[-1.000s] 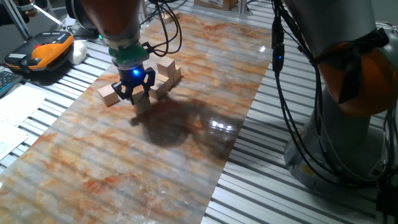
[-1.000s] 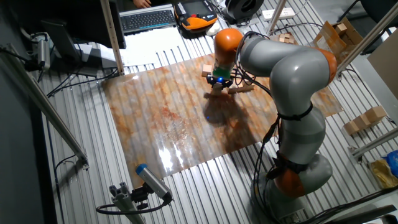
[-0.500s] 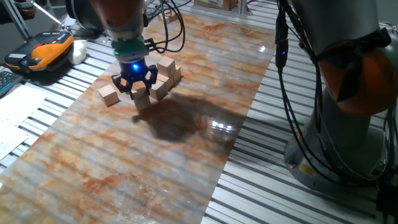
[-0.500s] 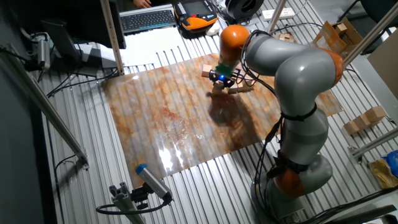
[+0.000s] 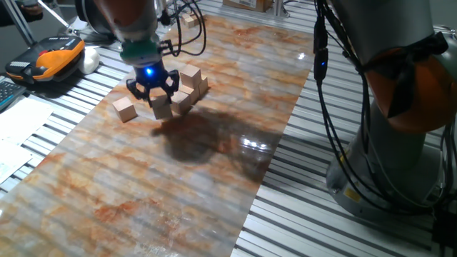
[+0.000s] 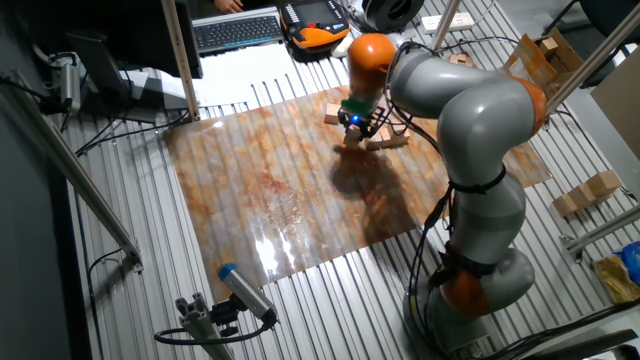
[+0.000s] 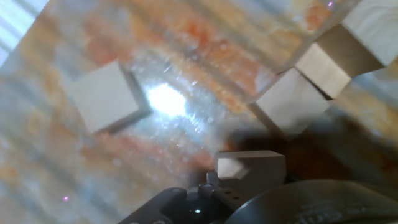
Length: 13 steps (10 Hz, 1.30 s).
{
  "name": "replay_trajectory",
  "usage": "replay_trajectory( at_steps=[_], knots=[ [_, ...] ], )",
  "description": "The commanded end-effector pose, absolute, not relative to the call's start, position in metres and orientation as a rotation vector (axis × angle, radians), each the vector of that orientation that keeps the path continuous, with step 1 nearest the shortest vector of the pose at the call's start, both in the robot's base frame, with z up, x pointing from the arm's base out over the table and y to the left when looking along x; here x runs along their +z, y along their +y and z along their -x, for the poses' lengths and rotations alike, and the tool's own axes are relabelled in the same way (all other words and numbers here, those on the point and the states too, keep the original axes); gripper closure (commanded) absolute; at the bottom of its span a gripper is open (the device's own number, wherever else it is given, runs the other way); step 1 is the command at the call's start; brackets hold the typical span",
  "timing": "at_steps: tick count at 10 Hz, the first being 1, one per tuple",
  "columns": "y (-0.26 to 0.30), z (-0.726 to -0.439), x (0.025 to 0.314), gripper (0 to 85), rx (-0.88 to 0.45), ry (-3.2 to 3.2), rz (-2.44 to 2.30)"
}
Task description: Stack the blocks into a pyramid shape
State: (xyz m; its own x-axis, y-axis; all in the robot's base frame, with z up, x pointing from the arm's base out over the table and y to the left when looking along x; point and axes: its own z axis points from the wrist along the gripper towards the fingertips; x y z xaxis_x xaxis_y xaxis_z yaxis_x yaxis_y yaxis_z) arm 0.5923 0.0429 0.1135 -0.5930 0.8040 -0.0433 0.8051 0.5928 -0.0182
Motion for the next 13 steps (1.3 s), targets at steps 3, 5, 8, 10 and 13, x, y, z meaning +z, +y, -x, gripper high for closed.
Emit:
replay_trajectory(
  at_steps=[3,5,8,10,13],
  knots=[
    [0.034,-0.593,0.112,85.0,-0.122,2.403,-1.968],
    [0.026,-0.594,0.111,85.0,-0.118,2.430,-1.928],
    [0.013,-0.597,0.115,85.0,-0.088,2.440,-1.920],
    [0.002,-0.599,0.119,85.0,-0.066,2.436,-1.931],
    [-0.002,-0.600,0.118,85.0,-0.059,2.421,-1.953]
  ],
)
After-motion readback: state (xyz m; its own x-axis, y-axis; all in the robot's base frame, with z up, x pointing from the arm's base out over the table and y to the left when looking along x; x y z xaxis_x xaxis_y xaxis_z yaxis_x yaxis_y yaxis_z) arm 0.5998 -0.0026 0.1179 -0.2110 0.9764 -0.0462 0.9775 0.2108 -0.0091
